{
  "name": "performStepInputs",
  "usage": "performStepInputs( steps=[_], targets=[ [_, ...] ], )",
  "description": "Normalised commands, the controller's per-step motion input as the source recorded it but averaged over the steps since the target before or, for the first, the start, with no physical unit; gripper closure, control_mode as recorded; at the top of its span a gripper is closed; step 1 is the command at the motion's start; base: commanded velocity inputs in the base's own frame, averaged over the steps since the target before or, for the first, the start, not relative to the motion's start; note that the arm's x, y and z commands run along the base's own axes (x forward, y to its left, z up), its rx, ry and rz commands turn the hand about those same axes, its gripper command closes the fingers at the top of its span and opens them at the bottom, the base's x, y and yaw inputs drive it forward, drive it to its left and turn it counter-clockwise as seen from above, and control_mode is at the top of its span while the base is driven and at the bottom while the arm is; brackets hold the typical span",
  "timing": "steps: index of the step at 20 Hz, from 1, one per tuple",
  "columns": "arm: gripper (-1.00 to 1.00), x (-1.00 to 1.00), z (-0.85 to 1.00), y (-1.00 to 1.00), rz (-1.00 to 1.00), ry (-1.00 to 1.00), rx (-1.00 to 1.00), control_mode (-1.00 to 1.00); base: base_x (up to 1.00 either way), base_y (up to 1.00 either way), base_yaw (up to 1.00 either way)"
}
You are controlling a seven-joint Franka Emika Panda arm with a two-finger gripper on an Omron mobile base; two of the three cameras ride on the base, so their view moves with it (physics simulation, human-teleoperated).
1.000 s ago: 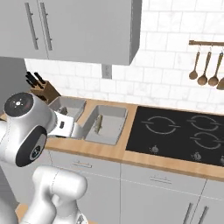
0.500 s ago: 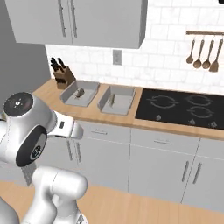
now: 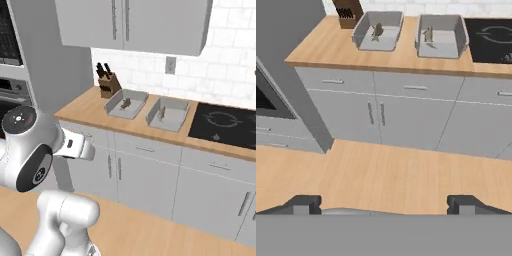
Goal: Place one lemon and one fish in each tupperware on the nearby counter, to pack two identical lunches.
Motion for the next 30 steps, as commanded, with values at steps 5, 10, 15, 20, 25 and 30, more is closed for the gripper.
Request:
performStepInputs(
  steps=[5,10,15,20,25,30],
  targets=[
    [-1.00,0.00,0.00,0.00,0.00,0.00,0.00,1.00,0.00,0.68,0.85],
    [-1.00,0.00,0.00,0.00,0.00,0.00,0.00,1.00,0.00,0.48,0.90],
    [-1.00,0.00,0.00,0.00,0.00,0.00,0.00,1.00,0.00,0.35,0.95],
    [-1.00,0.00,0.00,0.00,0.00,0.00,0.00,1.00,0.01,0.29,0.97],
    [-1.00,0.00,0.00,0.00,0.00,0.00,0.00,1.00,0.59,0.12,0.79],
    [-1.00,0.00,0.00,0.00,0.00,0.00,0.00,1.00,1.00,0.00,0.38]
  ],
)
